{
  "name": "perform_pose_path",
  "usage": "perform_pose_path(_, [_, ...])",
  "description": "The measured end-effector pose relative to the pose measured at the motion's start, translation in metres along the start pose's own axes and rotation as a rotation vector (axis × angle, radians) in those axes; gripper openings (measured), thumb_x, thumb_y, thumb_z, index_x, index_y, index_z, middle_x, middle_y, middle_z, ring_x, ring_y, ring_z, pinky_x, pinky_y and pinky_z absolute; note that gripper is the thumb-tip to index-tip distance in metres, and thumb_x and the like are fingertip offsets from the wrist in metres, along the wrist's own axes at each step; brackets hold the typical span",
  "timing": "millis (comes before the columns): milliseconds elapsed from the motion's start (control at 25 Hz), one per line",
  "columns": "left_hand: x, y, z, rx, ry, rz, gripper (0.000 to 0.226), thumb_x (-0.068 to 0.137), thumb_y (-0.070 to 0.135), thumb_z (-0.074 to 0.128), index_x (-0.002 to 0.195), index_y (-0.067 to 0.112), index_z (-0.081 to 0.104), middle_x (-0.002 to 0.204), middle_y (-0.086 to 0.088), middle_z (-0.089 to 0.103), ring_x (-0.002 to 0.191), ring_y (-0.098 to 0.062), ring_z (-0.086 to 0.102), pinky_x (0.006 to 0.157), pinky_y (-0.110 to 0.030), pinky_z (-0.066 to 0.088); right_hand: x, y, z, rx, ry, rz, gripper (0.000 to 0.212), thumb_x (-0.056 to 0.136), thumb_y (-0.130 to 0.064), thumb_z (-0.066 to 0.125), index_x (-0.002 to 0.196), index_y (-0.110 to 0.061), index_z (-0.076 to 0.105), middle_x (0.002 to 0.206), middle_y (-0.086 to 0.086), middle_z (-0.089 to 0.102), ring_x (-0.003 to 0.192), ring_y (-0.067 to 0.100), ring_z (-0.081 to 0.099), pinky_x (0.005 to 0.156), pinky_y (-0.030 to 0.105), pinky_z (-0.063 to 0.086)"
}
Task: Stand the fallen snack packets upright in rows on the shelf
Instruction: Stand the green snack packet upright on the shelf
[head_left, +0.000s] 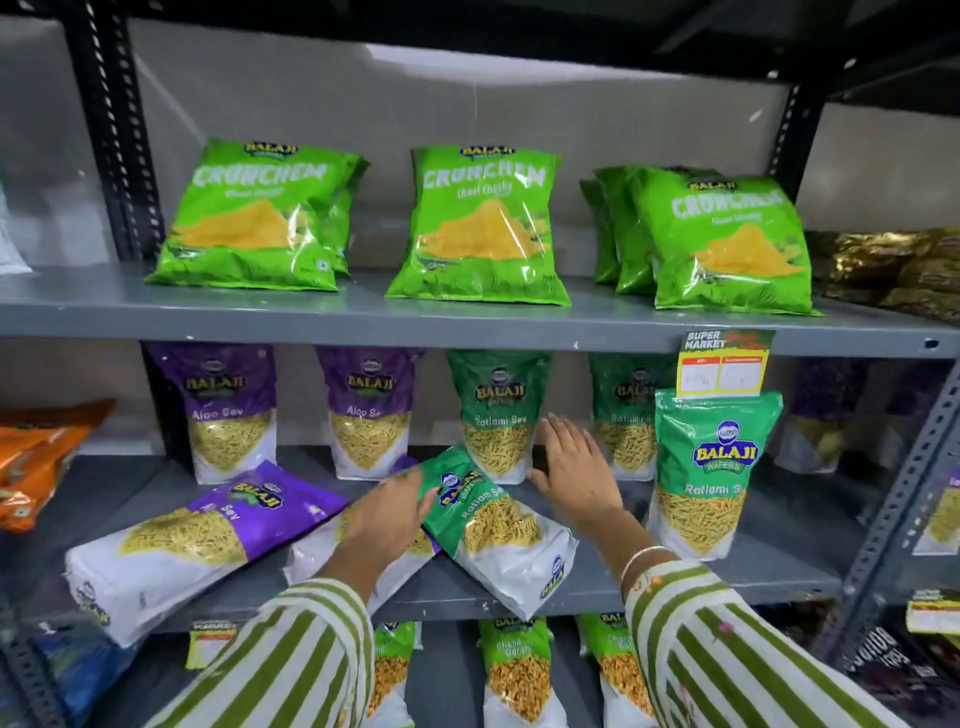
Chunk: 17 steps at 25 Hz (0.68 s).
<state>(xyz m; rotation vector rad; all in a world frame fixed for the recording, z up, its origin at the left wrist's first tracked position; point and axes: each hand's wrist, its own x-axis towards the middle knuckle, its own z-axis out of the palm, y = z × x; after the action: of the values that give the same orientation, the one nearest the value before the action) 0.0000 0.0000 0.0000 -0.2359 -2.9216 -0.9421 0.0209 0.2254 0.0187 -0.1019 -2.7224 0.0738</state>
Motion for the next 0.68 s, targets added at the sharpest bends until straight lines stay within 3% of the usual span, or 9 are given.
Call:
perform_pose_path(40, [0.009,0.000,0.017,-0.012,-0.182,-0.130,0.049,0.092,0.041,0.035,0.115,0.000,0.051,0.116,-0.024,0.062,0.102,-0.038,0.061,0.083,-0.043,0.049,0.009,0.011,0.013,0.110,-0.192,0.147,0.061,0.090,-0.046,0.039,0.136,-0.005,0.031,0.144,0.015,0.039,0.133,0.030,0.036,0.109,0.042,0.033])
perform_pose_path(120, [0.020,0.012,0.038,-0.417,-0.327,-0.505,0.055,0.092,0.040,0.043,0.115,-0.010,0.046,0.101,-0.033,0.059,0.077,-0.040,0.060,0.069,-0.049,0.048,0.020,0.031,0.032,0.233,-0.505,0.209,0.061,0.090,-0.050,0.040,0.133,-0.008,0.036,0.136,0.014,0.045,0.133,0.033,0.036,0.104,0.039,0.034])
perform_pose_path(200, [0.023,0.019,0.061,-0.672,-0.466,-0.673,0.045,0.091,0.031,0.050,0.094,-0.013,0.046,0.083,-0.026,0.050,0.067,-0.036,0.051,0.075,-0.050,0.046,0.030,0.050,0.046,0.365,-0.664,0.178,0.050,0.090,-0.049,0.042,0.127,-0.016,0.044,0.125,0.005,0.054,0.134,0.030,0.036,0.099,0.034,0.035])
perform_pose_path(240, [0.027,0.025,0.071,-0.762,-0.471,-0.763,0.042,0.089,0.029,0.053,0.094,-0.013,0.046,0.091,-0.028,0.052,0.078,-0.041,0.053,0.085,-0.050,0.046,0.034,0.056,0.059,0.447,-0.720,0.159,0.052,0.090,-0.048,0.043,0.131,-0.015,0.043,0.130,0.003,0.052,0.134,0.025,0.038,0.100,0.029,0.035])
perform_pose_path(320, [0.036,0.027,0.079,-0.836,-0.483,-0.740,0.049,0.085,0.029,0.058,0.111,-0.011,0.044,0.109,-0.031,0.054,0.105,-0.045,0.054,0.106,-0.053,0.037,0.043,0.063,0.078,0.639,-0.879,0.178,0.060,0.087,-0.048,0.049,0.135,-0.013,0.041,0.128,0.005,0.056,0.117,0.003,0.053,0.092,0.014,0.040])
perform_pose_path(360, [0.043,0.026,0.084,-0.866,-0.482,-0.752,0.050,0.083,0.028,0.062,0.114,-0.007,0.044,0.103,-0.028,0.055,0.109,-0.043,0.054,0.109,-0.054,0.034,0.048,0.066,0.087,0.739,-0.954,0.178,0.070,0.078,-0.056,0.058,0.134,-0.015,0.044,0.121,0.003,0.060,0.105,-0.003,0.058,0.088,0.013,0.044])
perform_pose_path(440, [0.058,0.015,0.098,-0.891,-0.437,-0.785,0.060,0.076,0.027,0.070,0.119,-0.002,0.041,0.098,-0.024,0.055,0.117,-0.041,0.053,0.109,-0.056,0.034,0.056,0.067,0.104,0.835,-1.070,0.298,0.093,0.047,-0.059,0.079,0.124,-0.013,0.056,0.126,0.005,0.061,0.105,0.011,0.059,0.092,0.028,0.049])
perform_pose_path(600, [0.057,0.009,0.101,-0.951,-0.484,-0.840,0.028,0.077,0.013,0.068,0.094,-0.001,0.050,0.081,-0.017,0.062,0.080,-0.030,0.059,0.105,-0.050,0.040,0.060,0.070,0.128,0.744,-1.051,0.282,0.043,0.065,-0.036,0.077,0.100,-0.018,0.060,0.118,0.008,0.062,0.102,0.019,0.059,0.097,0.036,0.049])
perform_pose_path(680, [0.056,0.009,0.094,-0.996,-0.505,-0.800,0.026,0.073,0.009,0.071,0.088,-0.002,0.053,0.075,-0.017,0.068,0.077,-0.029,0.059,0.097,-0.048,0.045,0.063,0.075,0.135,0.855,-1.104,0.355,0.067,0.050,-0.031,0.090,0.107,-0.017,0.057,0.123,0.007,0.062,0.104,0.019,0.062,0.095,0.038,0.052])
